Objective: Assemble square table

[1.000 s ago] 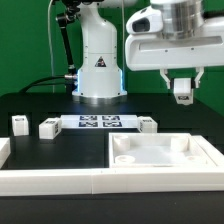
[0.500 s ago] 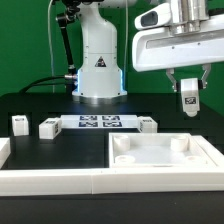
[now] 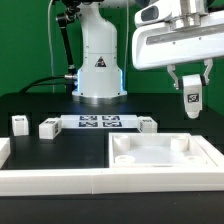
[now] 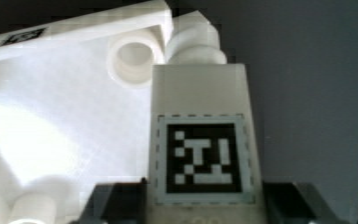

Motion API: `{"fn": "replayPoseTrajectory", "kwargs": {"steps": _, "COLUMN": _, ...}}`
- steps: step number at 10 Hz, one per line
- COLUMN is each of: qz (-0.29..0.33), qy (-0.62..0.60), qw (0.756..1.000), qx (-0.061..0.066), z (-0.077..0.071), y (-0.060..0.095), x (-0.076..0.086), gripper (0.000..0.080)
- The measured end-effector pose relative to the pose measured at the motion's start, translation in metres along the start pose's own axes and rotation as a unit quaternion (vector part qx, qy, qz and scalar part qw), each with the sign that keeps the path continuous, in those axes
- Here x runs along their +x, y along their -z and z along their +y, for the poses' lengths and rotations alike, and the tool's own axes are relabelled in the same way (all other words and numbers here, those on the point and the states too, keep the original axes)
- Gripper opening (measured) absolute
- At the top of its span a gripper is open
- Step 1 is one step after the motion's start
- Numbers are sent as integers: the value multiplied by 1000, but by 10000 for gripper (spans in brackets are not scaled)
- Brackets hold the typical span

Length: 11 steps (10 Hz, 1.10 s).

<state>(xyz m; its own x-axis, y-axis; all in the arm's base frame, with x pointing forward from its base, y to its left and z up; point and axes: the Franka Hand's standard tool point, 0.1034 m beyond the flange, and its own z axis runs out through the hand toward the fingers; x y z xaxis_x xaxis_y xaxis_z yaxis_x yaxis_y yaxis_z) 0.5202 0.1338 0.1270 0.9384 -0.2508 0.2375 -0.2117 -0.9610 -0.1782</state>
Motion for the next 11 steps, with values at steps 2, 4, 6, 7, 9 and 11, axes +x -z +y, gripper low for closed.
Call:
{"fn": "replayPoseTrajectory", "kwargs": {"steps": 2, "qz": 1, "qy": 35, "qw": 999, "qx": -3, "z": 1, "y": -3, "x": 3, "gripper": 291}}
{"fn": "replayPoseTrajectory", "kwargs": {"steps": 4, "qz": 11, "qy": 86, "qw": 996, "qx": -9, "z": 11, "y": -10, "x": 24, "gripper": 291}}
{"fn": "replayPoseTrajectory", "kwargs": {"steps": 6, "qz": 21, "qy": 121, "qw": 992, "qx": -12, "z": 17, "y": -10, "x": 51, "gripper": 291}}
{"fn": "replayPoseTrajectory", "kwargs": {"steps": 7, "qz": 25, "qy": 125, "qw": 992, "qx": -12, "z": 16, "y": -8, "x": 58, "gripper": 291}}
{"fn": "replayPoseTrajectory", "kwargs": {"steps": 9, "qz": 39, "qy": 127, "qw": 991, "qx": -9, "z": 16, "y": -9, "x": 55, "gripper": 291}}
{"fn": "replayPoseTrajectory", "kwargs": {"steps": 11, "qz": 85, "qy": 136, "qw": 987, "qx": 0, "z": 13, "y": -9, "x": 64, "gripper": 291}}
